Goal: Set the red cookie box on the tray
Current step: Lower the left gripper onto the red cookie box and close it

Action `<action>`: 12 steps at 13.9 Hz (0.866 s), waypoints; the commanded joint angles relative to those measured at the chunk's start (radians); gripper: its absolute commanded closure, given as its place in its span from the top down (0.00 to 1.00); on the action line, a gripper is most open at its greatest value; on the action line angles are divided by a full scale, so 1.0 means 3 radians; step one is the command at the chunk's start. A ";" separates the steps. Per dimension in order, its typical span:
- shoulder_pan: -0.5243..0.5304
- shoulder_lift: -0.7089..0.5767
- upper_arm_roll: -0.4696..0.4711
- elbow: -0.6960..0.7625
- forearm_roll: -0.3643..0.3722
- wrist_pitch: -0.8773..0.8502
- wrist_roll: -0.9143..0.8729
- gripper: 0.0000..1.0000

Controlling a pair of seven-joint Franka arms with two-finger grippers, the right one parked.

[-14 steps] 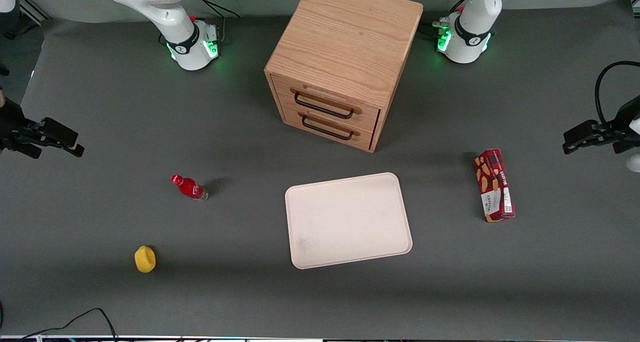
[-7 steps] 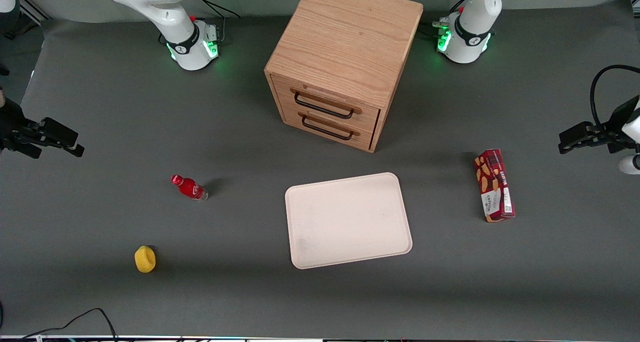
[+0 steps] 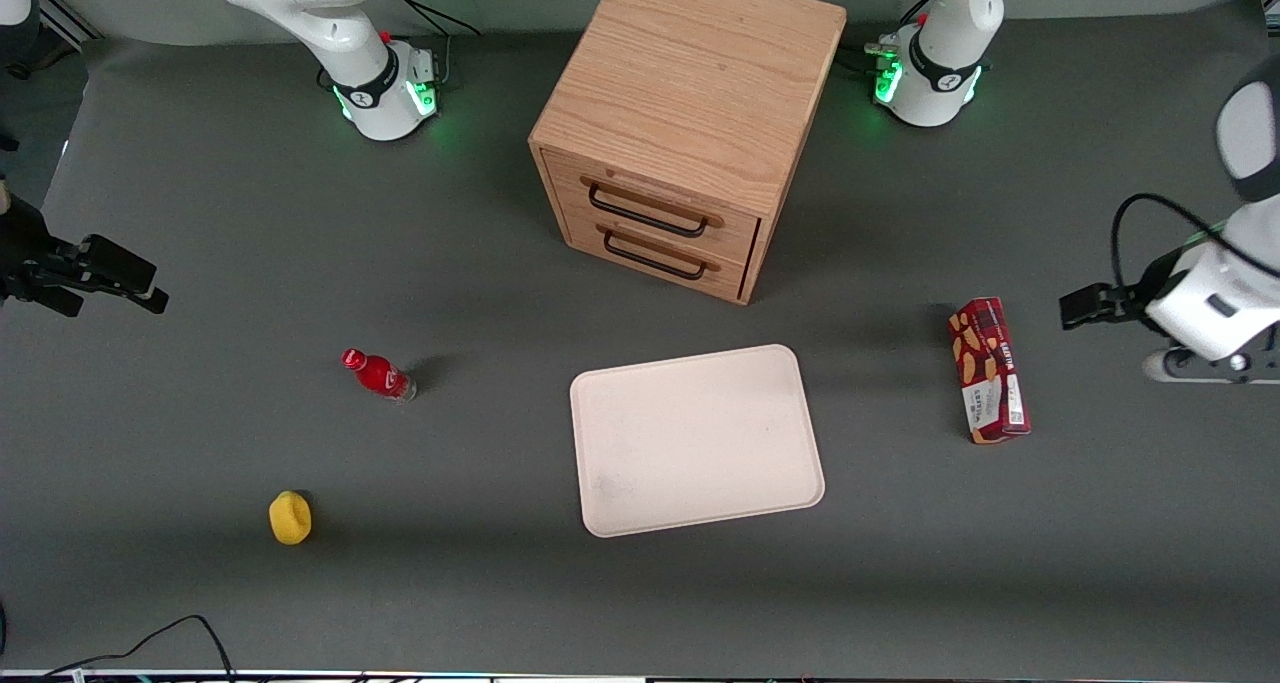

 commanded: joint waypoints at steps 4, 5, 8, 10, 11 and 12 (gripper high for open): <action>0.0031 0.0081 0.0049 -0.1443 0.0013 0.1760 0.0076 0.87; 0.0051 0.0188 0.0049 -0.1434 0.0013 0.1817 0.0097 0.62; 0.0067 0.0480 0.0044 -0.1413 0.0013 0.2184 0.0092 0.48; 0.0031 0.0628 0.0044 -0.1403 0.0008 0.2430 0.0036 0.01; 0.0046 0.0634 0.0044 -0.1403 0.0013 0.2441 0.0051 0.00; 0.0057 0.0614 0.0039 -0.1373 0.0008 0.2401 0.0031 0.00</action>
